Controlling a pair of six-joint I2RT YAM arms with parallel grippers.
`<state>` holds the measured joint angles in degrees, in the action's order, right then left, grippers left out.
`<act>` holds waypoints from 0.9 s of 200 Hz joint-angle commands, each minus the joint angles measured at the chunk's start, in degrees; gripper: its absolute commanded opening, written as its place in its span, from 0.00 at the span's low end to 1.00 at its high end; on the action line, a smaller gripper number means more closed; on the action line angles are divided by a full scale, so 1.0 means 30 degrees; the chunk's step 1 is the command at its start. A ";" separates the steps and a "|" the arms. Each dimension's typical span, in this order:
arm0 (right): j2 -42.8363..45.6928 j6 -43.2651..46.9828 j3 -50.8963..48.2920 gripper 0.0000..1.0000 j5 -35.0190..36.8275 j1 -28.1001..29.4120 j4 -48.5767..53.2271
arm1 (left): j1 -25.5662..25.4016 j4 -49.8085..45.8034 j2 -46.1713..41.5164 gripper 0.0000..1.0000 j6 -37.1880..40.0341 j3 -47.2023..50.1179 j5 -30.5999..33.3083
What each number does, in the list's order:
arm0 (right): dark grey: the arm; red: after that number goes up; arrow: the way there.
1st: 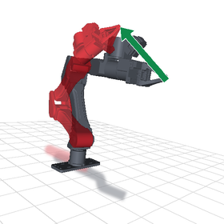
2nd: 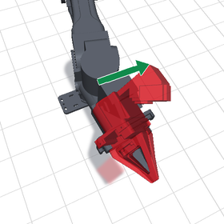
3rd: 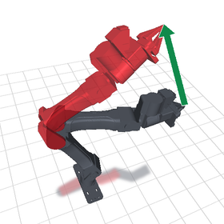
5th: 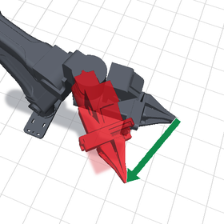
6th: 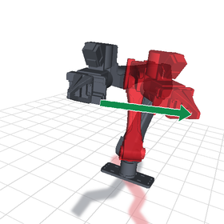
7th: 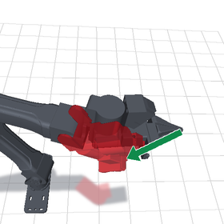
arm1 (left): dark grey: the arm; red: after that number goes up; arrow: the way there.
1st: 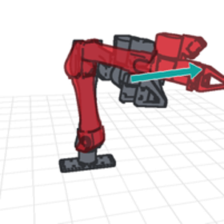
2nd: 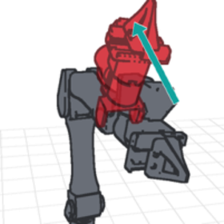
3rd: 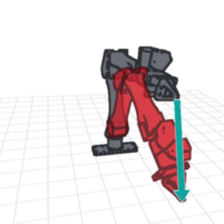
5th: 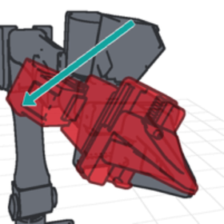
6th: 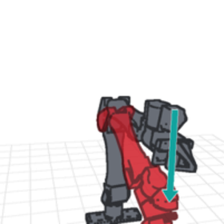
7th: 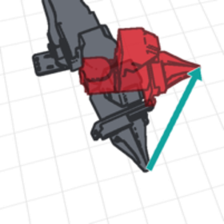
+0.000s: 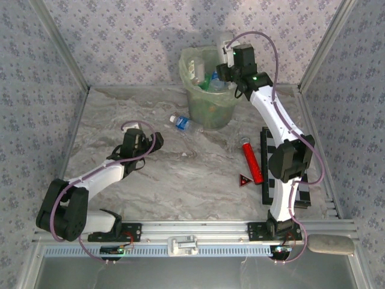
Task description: Put the plastic bottles in the bin
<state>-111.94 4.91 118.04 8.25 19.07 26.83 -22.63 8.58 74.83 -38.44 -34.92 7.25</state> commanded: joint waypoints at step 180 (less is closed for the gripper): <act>-0.1764 -0.3228 0.3171 1.00 -0.3642 -0.1991 -0.0327 | -0.0483 -0.0746 0.0557 1.00 0.0237 -0.1493 -0.0397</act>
<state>-114.28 0.49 123.57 4.58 14.90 24.21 -23.66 7.44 76.31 -38.44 -37.26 6.81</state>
